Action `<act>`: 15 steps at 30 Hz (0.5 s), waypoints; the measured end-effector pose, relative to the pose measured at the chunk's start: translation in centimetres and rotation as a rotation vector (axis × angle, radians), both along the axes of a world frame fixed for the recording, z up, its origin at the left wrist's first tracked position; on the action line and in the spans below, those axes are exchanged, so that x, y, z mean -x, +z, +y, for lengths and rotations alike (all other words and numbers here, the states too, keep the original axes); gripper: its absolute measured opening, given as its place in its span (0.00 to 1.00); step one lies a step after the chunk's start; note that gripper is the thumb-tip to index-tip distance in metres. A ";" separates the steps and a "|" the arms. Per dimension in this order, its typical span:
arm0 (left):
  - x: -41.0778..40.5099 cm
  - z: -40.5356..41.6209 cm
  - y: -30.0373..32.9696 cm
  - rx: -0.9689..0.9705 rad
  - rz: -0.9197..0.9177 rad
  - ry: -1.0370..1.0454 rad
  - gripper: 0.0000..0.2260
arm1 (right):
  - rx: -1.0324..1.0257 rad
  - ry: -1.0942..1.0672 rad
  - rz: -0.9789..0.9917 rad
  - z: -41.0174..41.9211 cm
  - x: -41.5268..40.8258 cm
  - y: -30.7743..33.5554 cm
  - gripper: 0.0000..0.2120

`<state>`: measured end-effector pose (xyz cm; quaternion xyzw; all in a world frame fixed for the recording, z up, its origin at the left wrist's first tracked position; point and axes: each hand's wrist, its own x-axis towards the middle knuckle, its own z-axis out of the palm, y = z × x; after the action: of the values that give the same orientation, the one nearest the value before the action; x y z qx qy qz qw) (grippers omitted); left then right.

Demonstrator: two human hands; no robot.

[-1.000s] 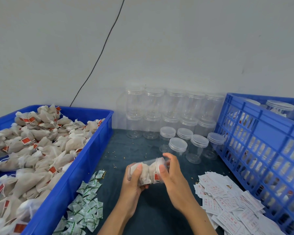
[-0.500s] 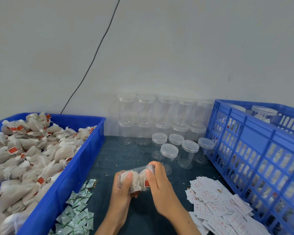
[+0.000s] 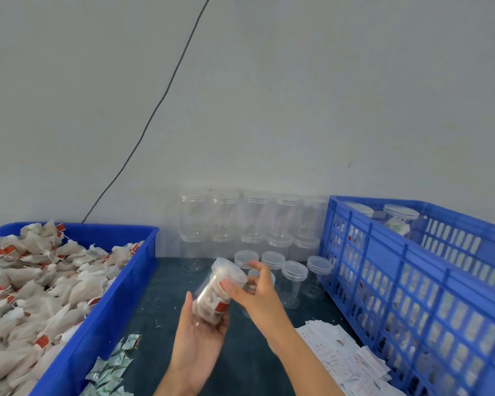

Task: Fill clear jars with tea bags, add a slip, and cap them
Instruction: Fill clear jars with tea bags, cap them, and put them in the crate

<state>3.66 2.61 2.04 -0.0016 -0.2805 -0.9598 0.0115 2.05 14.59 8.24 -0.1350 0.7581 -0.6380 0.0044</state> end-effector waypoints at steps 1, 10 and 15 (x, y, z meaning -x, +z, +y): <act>0.1 0.6 0.6 0.002 0.016 -0.023 0.25 | 0.022 -0.019 0.010 0.3 0.1 0.6 0.26; 3.2 5.9 5.7 0.338 0.191 -0.130 0.25 | -0.070 -0.210 0.050 4.9 1.9 9.0 0.29; 5.7 8.4 9.3 0.735 0.265 -0.001 0.13 | -0.211 -0.226 0.137 8.6 3.9 14.1 0.35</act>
<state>-2.02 11.04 11.33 -0.1299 -0.6016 -0.7868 0.0457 -1.87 23.23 22.34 -0.0910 0.8298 -0.5404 -0.1051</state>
